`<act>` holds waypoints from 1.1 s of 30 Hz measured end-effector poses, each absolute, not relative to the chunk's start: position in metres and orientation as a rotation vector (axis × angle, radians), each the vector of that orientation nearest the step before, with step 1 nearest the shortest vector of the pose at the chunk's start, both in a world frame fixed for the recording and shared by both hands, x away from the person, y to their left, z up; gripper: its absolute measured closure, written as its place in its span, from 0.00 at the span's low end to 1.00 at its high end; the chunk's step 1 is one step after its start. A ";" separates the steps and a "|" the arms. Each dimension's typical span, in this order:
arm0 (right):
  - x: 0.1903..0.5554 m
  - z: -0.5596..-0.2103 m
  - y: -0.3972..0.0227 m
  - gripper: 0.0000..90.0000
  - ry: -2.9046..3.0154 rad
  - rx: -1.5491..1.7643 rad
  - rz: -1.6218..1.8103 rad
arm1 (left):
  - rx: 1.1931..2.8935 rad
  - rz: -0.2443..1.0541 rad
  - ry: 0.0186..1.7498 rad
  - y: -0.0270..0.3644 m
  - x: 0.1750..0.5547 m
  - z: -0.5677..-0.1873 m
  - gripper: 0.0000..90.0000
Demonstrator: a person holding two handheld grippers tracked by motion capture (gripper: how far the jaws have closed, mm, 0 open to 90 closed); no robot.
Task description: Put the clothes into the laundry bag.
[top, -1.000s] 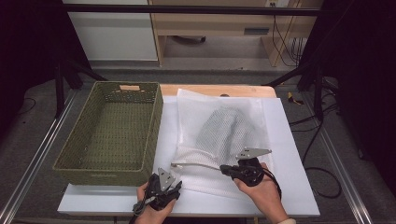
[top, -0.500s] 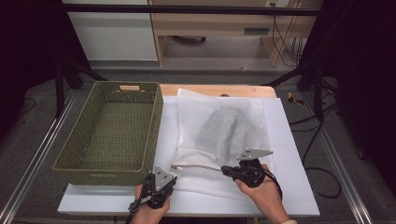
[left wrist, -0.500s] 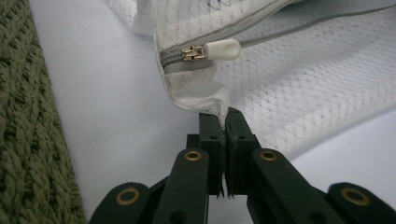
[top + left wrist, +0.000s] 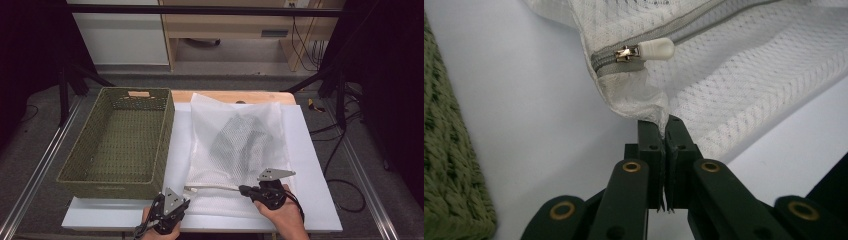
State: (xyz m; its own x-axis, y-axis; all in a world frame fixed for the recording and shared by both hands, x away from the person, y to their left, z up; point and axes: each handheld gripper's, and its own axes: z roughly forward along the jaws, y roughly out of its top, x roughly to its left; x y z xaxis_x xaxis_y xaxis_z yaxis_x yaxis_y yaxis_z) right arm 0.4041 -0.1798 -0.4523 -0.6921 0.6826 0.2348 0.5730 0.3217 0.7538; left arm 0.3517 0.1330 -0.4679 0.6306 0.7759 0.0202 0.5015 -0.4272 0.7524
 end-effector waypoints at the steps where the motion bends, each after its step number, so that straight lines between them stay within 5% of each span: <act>1: 0.403 -0.453 -0.180 0.99 2.450 1.166 1.313 | 2.114 0.472 0.993 0.133 0.351 -0.468 0.98; 24: 0.379 -0.468 -0.186 0.99 2.461 1.121 1.253 | 2.137 0.423 0.967 0.132 0.337 -0.475 0.97; 33: 0.380 -0.476 -0.184 0.98 2.467 1.125 1.233 | 2.085 0.524 0.991 0.134 0.335 -0.467 0.60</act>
State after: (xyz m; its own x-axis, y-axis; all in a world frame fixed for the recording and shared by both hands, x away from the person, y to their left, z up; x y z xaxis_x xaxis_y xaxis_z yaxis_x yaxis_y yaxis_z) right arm 0.3804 -0.1844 -0.4759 -0.7035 0.6886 0.1758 0.5541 0.3766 0.7424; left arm 0.3353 0.1339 -0.4672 0.6152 0.7873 0.0418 0.4778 -0.4144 0.7746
